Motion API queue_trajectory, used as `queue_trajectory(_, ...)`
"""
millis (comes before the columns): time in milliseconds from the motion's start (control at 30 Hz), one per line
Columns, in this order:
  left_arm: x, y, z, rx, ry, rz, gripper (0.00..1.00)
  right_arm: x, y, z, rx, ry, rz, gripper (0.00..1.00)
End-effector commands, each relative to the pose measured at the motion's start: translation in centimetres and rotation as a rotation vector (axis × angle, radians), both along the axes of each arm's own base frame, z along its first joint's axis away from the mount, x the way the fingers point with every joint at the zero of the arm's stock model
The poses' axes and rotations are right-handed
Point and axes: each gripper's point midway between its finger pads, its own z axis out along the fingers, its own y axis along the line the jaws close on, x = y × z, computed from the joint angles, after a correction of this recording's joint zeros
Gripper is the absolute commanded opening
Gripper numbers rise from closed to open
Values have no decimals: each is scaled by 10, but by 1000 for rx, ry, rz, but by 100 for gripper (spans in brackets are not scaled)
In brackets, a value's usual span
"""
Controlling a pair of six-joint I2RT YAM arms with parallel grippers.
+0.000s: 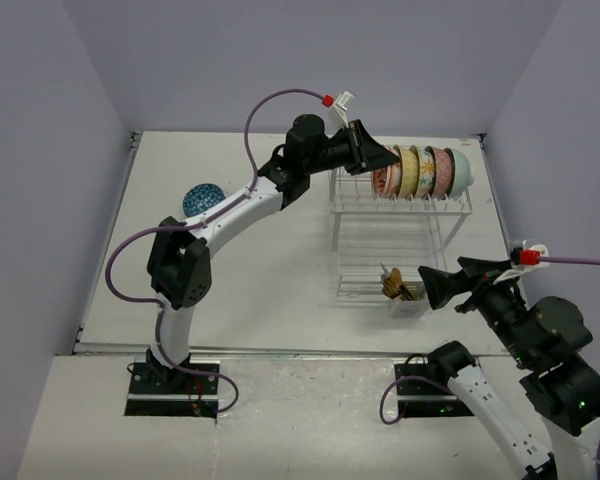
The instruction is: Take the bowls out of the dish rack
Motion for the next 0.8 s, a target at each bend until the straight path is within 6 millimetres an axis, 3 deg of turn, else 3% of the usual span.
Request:
queue_trajectory(0,-5,-5,18,-32,-38,-23,22,-2,1,1,-2,-11,11,99)
queue_trajectory(167,-6,-4,21,-36,-39,-20,0,-3,0,1,-2,-16,10,99)
queue_trajectory(467,-11,4,43,-57,-79,2,0,-7,-4,3,2,-31,4,99)
queue_trajectory(767,-16,33,75,-89,-129,123,0,-8,-4,6,6,-40,5,99)
